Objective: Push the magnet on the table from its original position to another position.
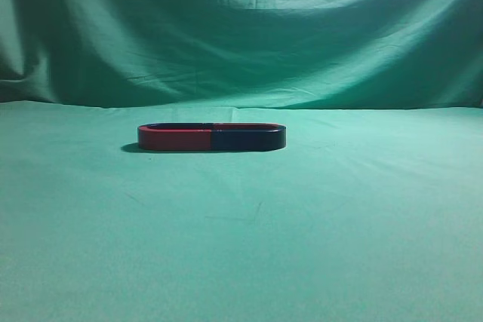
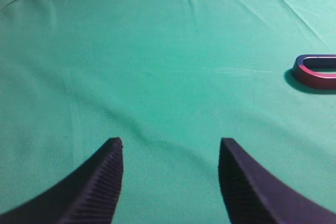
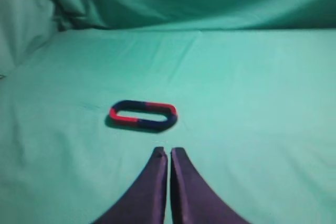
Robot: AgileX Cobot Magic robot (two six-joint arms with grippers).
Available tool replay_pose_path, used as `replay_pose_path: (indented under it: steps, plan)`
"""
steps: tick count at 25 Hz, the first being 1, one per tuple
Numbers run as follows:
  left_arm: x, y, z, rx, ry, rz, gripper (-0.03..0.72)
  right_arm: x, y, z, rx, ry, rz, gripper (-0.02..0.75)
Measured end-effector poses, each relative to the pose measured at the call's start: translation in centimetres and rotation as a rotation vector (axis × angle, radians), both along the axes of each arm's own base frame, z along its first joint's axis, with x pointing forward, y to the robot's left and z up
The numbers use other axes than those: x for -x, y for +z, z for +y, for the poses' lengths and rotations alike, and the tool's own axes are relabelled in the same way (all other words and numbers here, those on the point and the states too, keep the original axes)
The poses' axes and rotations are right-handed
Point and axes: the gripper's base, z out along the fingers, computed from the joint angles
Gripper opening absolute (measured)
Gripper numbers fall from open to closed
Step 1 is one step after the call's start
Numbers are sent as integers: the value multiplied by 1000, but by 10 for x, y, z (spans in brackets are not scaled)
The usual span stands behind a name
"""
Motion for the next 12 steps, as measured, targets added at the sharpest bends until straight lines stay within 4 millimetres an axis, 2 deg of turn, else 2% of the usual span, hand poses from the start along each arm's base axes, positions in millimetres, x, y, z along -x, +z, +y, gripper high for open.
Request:
replay_pose_path:
  steps: [6,12]
  plan:
    - [0,0,0,0,0,0,372,-2,-10,-6,18,-81,58,0]
    - [0,0,0,0,0,0,372,-9,-41,-12,-24,-242,-74,0]
